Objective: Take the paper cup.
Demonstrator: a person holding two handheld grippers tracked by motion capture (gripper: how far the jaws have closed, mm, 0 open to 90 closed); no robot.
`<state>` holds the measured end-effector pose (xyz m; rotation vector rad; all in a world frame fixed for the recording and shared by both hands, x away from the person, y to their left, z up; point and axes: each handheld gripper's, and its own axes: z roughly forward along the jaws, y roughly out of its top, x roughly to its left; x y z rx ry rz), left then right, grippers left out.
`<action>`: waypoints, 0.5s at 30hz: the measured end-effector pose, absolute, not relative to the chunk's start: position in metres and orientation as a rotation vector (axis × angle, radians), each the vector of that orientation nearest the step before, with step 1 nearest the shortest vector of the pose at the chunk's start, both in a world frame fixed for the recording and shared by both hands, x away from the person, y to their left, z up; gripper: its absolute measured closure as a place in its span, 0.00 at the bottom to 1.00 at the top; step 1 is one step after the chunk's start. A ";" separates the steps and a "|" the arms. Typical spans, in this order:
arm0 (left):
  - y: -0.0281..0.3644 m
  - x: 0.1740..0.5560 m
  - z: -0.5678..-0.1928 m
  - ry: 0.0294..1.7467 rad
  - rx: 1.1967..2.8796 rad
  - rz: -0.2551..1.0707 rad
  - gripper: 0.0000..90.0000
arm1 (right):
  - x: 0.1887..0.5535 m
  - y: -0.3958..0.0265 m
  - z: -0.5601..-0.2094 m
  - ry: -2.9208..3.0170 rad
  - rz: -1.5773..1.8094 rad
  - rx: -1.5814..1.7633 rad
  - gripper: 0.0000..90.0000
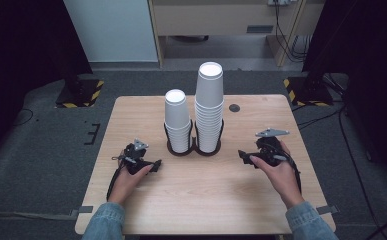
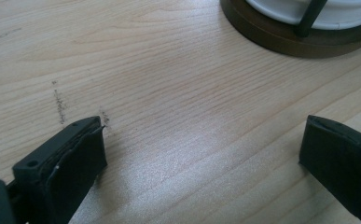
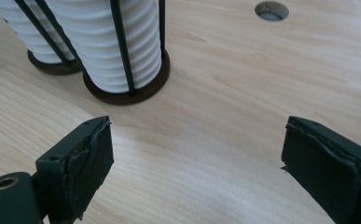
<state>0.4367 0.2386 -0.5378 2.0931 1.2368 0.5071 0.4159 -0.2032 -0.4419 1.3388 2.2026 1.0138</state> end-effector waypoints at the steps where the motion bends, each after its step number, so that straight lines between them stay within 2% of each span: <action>1: 0.239 0.437 -0.538 1.237 2.093 0.507 0.00 | 0.418 -0.203 -0.437 2.206 1.011 1.336 0.10; 15: 0.238 0.436 -0.538 1.239 2.092 0.510 0.00 | 0.435 -0.184 -0.386 2.255 1.053 1.227 0.06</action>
